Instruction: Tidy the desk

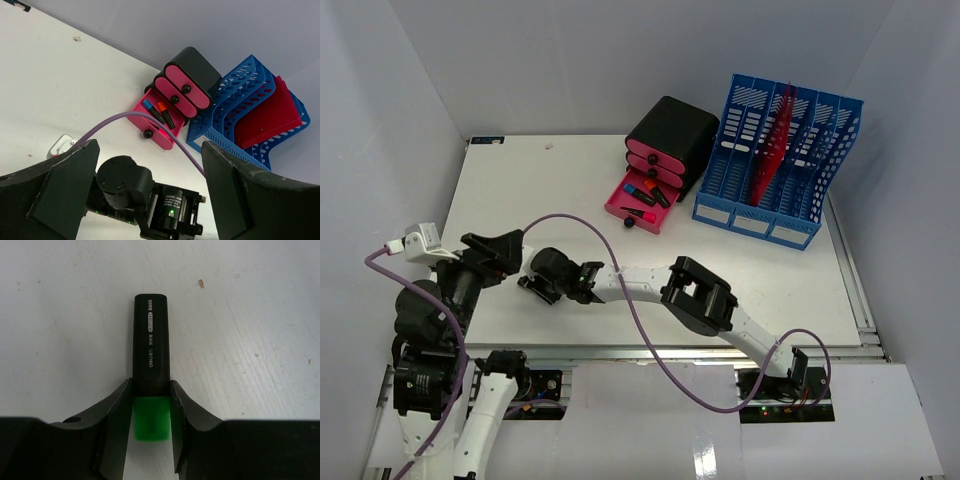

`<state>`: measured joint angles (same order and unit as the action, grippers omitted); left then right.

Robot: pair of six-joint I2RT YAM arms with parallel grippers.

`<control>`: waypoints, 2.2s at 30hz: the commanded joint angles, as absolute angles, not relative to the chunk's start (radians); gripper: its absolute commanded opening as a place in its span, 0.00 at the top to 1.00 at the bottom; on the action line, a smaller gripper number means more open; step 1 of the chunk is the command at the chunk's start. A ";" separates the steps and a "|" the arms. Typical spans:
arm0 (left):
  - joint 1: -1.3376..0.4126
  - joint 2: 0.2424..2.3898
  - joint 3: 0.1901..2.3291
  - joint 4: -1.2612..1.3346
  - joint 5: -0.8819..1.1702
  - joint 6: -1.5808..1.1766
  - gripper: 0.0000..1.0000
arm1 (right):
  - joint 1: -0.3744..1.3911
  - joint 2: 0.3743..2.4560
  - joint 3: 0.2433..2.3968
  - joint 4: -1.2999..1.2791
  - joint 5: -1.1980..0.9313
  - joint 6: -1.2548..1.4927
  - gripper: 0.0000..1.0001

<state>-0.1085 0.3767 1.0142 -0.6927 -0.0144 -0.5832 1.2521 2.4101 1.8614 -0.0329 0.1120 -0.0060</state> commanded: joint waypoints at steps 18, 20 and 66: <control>-0.109 0.325 0.821 -0.594 0.170 -0.679 0.06 | 0.796 1.820 1.421 -0.092 -0.043 -0.347 0.92; -0.109 0.323 0.790 -0.578 0.189 -0.694 0.06 | 0.743 1.806 1.417 -0.091 -0.040 -0.351 0.92; -0.109 0.434 0.459 -0.348 0.495 -0.796 0.07 | 0.701 2.163 1.834 -0.534 -0.452 -0.638 0.70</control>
<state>-0.1085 0.4560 0.4168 -0.2844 0.5194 -0.8190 0.6643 2.0953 1.8271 -0.5538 -0.6333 -0.7152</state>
